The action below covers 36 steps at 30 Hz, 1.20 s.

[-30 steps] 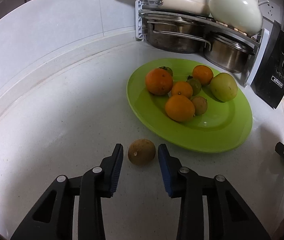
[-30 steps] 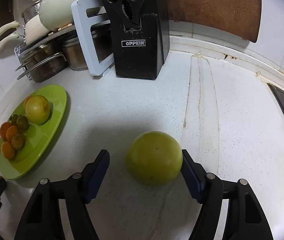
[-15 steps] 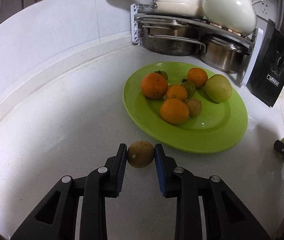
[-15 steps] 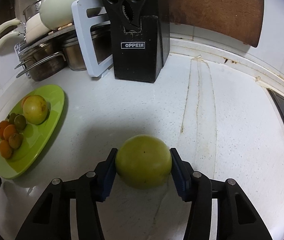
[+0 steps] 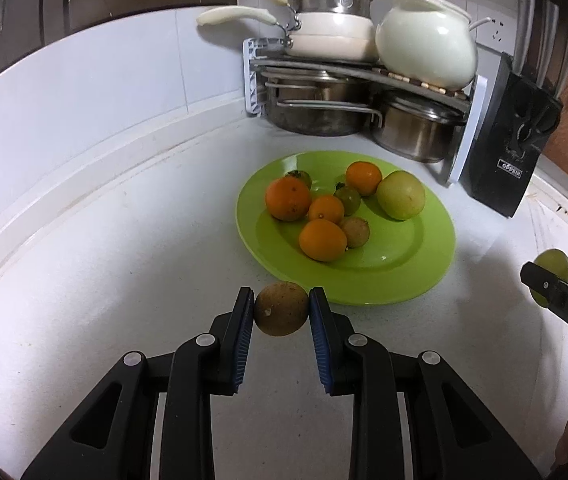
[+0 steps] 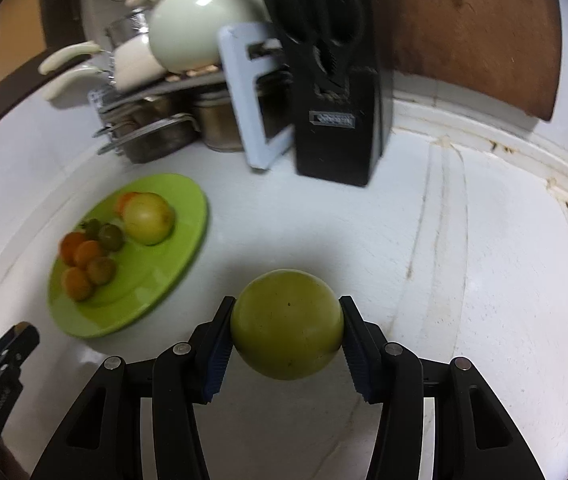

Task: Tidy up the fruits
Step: 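Carry the brown fruit and the large pale green fruit over the plate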

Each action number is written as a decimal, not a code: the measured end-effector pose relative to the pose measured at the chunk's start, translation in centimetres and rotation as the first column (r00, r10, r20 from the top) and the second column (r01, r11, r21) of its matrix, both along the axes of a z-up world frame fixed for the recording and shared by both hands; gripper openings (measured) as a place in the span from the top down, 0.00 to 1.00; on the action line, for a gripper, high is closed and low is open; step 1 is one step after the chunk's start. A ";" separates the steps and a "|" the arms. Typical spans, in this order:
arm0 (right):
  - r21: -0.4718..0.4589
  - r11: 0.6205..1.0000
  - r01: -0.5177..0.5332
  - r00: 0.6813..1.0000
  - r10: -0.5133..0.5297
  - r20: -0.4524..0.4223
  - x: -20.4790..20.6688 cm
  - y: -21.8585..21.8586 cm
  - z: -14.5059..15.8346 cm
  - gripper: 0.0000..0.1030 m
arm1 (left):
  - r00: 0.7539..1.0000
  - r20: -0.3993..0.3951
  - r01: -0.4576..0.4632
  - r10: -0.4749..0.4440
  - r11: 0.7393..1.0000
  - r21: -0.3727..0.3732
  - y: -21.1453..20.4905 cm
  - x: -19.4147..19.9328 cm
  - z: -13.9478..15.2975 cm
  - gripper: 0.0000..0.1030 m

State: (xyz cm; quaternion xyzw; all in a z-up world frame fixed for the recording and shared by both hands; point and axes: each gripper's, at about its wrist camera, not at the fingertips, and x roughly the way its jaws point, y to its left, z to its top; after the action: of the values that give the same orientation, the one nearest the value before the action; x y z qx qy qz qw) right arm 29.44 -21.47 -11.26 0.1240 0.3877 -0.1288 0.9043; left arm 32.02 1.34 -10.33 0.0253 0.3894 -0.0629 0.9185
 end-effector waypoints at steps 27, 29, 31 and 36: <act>0.018 0.957 -0.291 0.957 0.290 0.014 5.5 6.3 2.3 0.51 | 0.987 0.056 0.151 -0.149 0.988 -0.033 0.6 3.2 3.1 0.72; 0.027 0.952 -0.305 0.952 0.305 0.010 6.4 6.6 2.0 0.51 | 0.986 0.049 0.161 -0.159 0.986 -0.036 0.7 4.2 2.7 0.72; 0.019 0.949 -0.314 0.949 0.314 0.000 7.0 7.0 1.8 0.51 | 0.984 0.040 0.176 -0.175 0.983 -0.041 0.8 5.4 2.2 0.72; 0.009 0.940 -0.341 0.940 0.341 -0.019 8.7 7.9 0.9 0.51 | 0.981 0.015 0.194 -0.193 0.980 -0.049 0.7 7.7 1.1 0.72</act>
State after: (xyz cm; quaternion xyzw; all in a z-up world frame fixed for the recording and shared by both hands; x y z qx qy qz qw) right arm 38.13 -13.57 -10.39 0.0561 0.4127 0.0294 0.9087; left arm 39.68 2.00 -9.26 0.0404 0.3789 -0.1615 0.9103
